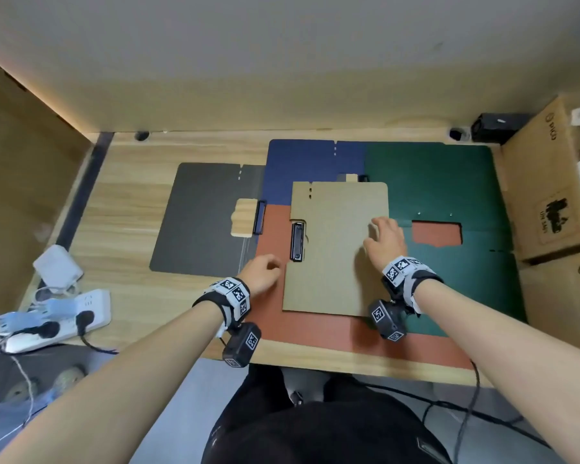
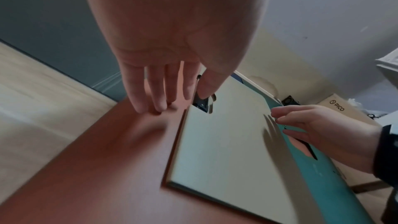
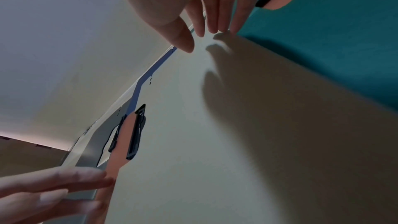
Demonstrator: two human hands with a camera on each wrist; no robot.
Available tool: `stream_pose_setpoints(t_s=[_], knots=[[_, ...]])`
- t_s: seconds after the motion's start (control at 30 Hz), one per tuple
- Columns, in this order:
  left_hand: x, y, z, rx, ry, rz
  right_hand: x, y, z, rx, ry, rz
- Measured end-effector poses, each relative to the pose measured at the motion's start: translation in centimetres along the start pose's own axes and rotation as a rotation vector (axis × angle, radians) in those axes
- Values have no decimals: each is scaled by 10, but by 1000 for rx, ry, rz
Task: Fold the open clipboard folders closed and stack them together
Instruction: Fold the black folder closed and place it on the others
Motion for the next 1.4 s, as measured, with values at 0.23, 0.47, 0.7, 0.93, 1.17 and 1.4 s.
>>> stream_pose_setpoints(t_s=[0.23,0.47,0.7,0.93,1.17,1.4], knots=[[-25,-65,36,84,-75,44,-67,31,10,2,-120,-81],[-56,-105,92,29,-21,214,-137,102,9,49,-388,-311],[-45,-99,137,5,155,471,-150,149,10,46,-396,-475],[-33,-100,142,53,295,610,-148,147,8,37,-355,-547],[-50,-115,123,-113,393,906,-149,137,7,20,-319,-609],[-111,-162,119,31,183,682,-170,145,2,14,-281,-633]])
Point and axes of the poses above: each hand's wrist, its own z-axis towards the middle knuckle, its own y-axis out of the palm, x = y × z, the point moved 5 cm from there along z, towards the middle knuckle, and after that the axes turned 10 degrees about y, right-handed, at the moved point
